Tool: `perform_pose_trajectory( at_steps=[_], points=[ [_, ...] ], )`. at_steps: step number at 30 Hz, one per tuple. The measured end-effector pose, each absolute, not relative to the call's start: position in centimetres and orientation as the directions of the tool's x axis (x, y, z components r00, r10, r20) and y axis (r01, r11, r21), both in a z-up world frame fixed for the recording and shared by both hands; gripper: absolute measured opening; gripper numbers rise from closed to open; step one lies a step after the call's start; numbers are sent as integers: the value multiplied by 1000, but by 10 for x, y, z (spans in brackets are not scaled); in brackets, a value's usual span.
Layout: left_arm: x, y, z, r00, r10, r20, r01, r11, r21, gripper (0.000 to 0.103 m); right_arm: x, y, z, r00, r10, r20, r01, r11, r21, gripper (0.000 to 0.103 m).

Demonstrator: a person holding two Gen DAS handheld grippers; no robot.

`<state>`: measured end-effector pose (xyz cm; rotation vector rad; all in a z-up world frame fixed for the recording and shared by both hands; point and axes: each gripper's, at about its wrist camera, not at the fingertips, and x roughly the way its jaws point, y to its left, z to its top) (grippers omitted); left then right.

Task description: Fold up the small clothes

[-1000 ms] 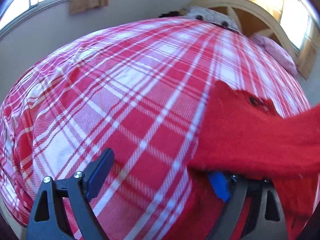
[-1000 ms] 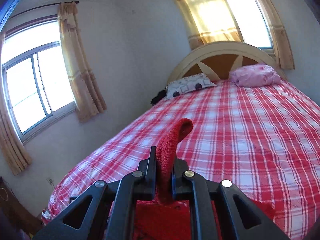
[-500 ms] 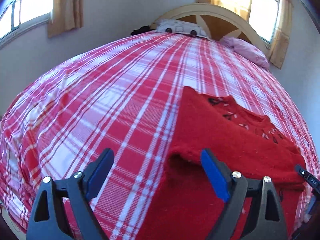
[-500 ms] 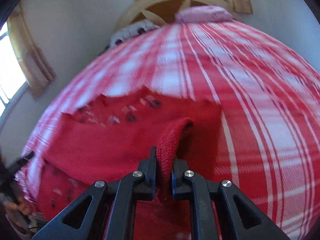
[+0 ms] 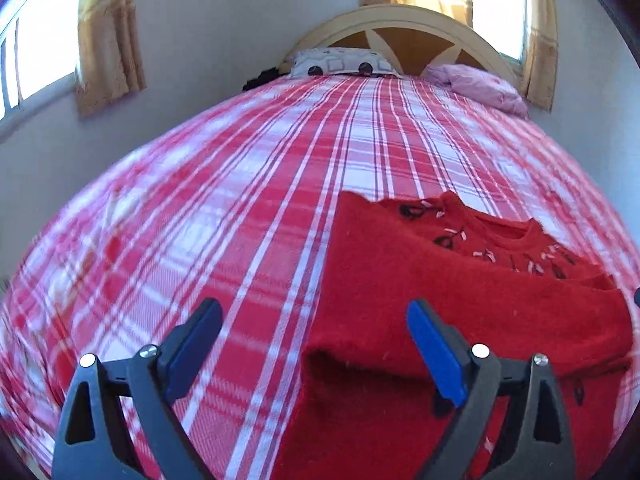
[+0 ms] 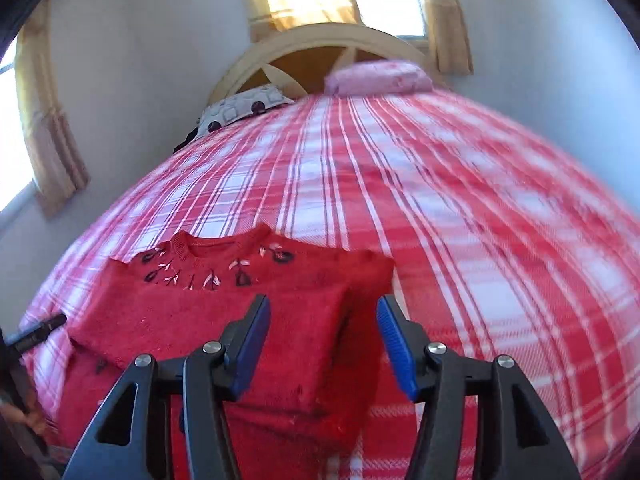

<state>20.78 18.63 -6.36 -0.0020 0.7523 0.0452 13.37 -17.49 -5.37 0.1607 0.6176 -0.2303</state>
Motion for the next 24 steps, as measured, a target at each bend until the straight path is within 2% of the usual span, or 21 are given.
perform_pose_trajectory(
  at_steps=[1,4,8,13,17,24],
  points=[
    [214,182,-64,727,47,-685,-37,999,30,96,141,-168,-57,784,-138,-605,229,970,76,37],
    [231,172,-69,712,46,-700,-20,999,45,96,161,-153,-71,754,-153,-639,200,980,1,36],
    [252,160,-88,669,114,-735,-30,992,126,96,178,-166,-97,693,-117,-711,233,970,67,36],
    [256,166,-99,647,99,-756,-49,995,88,99,180,-173,-102,701,-116,-703,259,961,100,37],
    [258,162,-102,656,118,-745,-47,992,115,103,188,-171,-107,689,-144,-710,265,962,62,37],
    [269,164,-109,636,72,-768,-25,997,73,103,200,-172,-108,676,-184,-713,289,957,27,39]
  ],
)
